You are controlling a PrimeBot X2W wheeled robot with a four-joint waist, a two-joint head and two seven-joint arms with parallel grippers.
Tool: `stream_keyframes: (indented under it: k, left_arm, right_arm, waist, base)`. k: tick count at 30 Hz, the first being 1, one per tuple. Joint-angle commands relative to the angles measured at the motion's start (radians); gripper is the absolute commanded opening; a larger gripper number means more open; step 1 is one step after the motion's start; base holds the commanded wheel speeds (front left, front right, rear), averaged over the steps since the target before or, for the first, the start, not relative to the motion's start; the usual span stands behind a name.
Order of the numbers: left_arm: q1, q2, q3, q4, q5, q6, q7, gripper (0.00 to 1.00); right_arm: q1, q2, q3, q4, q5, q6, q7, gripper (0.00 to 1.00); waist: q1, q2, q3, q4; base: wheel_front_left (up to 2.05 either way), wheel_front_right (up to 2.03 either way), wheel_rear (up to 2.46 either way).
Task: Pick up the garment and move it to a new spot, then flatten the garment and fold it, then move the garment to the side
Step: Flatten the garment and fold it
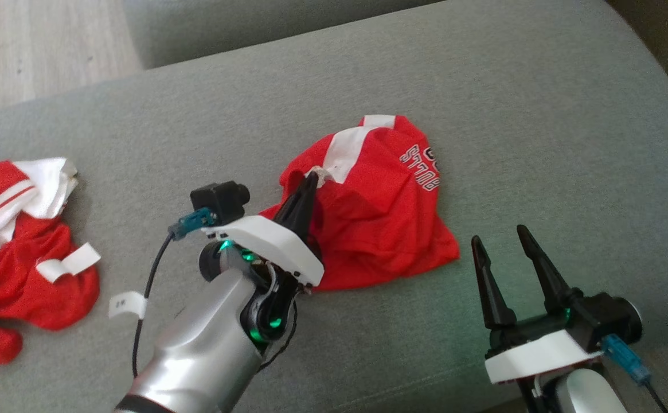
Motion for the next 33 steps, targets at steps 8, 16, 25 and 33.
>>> stream_keyframes:
  k: [8,16,25,33]
  left_arm:
    - [-0.222,0.001,-0.040,0.002,0.028,-0.129,-0.003,0.00]
    - [-0.346,0.059,-0.010,-0.137,0.008,-0.159,0.041,0.00]
    - [-0.136,0.268,0.009,-0.338,-0.038,-0.086,0.123,0.00]
    - [0.049,0.446,0.008,-0.402,-0.047,-0.026,0.162,0.00]
  right_arm:
    - [-0.035,-0.004,0.043,-0.025,0.028,0.005,-0.011,1.00]
    - [-0.008,-0.004,0.017,-0.038,0.021,0.005,-0.011,1.00]
    - [0.020,-0.004,0.002,-0.054,0.016,0.005,-0.011,1.00]
    - [0.019,-0.004,0.014,0.009,0.081,0.005,-0.011,1.00]
  waist:
    - [0.0000,0.0000,-0.074,-0.085]
    - [0.0000,0.0000,-0.119,-0.053]
    - [0.0000,0.0000,-0.135,0.067]
    - [0.0000,0.0000,-0.116,0.168]
  base:
    - [0.00,0.00,0.00]
    - [0.00,0.00,0.00]
    - [0.00,0.00,0.00]
    - [0.00,0.00,0.00]
